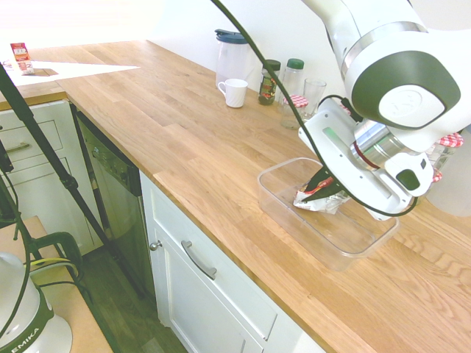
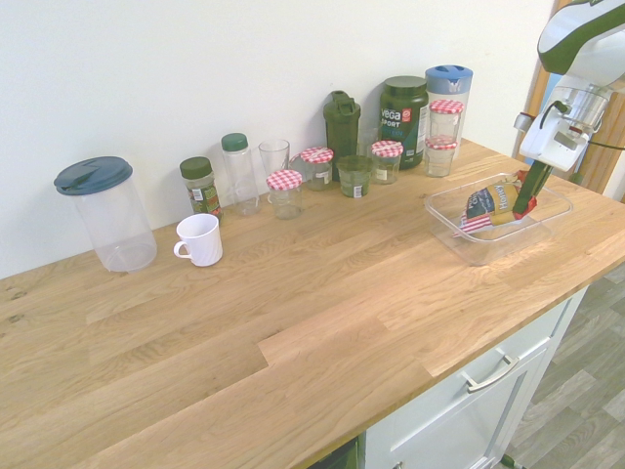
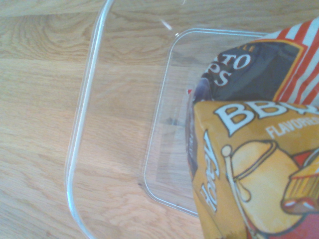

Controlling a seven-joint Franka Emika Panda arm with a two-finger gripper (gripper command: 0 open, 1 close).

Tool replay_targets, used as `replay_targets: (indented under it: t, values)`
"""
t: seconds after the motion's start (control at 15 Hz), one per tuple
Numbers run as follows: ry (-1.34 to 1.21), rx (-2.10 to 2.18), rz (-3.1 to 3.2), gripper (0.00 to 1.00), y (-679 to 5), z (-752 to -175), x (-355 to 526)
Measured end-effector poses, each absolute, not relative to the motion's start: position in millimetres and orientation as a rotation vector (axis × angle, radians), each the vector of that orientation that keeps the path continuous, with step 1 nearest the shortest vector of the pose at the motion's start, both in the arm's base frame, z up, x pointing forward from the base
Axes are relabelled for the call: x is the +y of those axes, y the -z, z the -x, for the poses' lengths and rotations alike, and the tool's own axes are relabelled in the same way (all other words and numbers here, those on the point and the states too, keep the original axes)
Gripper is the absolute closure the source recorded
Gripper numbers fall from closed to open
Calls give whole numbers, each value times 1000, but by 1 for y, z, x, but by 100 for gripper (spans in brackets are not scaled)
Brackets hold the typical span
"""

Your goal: Put the chip bag into the container

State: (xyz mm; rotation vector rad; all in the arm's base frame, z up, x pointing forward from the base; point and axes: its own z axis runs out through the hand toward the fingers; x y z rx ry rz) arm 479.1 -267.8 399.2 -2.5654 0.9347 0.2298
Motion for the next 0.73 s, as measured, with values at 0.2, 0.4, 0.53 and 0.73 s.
replay_targets:
  t: [0.2, 0.4, 0.53, 0.73]
  values:
    - [-238, 937, 2565, 0, -397, -480, -267]
    - [-207, 940, 2569, 0, -409, -479, -267]
    - [-132, 944, 2577, 0, -445, -470, -267]
    - [-38, 921, 2582, 0, -503, -447, -262]
